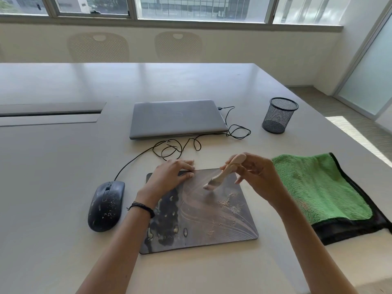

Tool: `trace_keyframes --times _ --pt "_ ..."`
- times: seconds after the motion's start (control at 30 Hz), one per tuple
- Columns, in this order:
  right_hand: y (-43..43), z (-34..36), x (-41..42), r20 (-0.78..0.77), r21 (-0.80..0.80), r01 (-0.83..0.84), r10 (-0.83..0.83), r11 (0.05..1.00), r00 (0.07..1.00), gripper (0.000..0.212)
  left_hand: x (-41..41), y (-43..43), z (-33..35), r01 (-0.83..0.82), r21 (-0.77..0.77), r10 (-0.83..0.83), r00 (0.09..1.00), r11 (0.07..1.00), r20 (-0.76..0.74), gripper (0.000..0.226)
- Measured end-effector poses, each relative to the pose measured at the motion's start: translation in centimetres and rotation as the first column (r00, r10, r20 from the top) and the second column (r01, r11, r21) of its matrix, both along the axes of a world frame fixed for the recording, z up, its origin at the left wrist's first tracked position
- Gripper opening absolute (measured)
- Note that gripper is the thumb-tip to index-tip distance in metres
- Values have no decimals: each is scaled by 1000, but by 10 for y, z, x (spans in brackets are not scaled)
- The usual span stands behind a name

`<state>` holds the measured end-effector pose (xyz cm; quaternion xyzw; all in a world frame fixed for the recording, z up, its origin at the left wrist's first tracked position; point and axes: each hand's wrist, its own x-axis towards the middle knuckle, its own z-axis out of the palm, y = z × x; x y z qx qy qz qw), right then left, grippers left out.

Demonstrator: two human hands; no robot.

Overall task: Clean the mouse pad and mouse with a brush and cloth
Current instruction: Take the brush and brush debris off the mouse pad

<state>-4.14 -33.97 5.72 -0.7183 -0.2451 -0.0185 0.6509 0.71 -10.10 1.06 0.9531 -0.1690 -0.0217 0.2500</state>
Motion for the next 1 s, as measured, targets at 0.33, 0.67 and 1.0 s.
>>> trace_keyframes --times 0.33,0.67,1.0 --pt "-3 9 -14 -60 -191 -236 229 953 972 20 -1 -1 0 1 -9 -1 1000 1000 0 28" --pt "13 13 -3 90 -164 -2 18 986 996 22 -4 -2 5 3 5 -3 1000 1000 8 29" --pt "34 -5 13 217 -320 109 -39 941 975 19 -3 -2 4 19 37 -20 999 999 44 27"
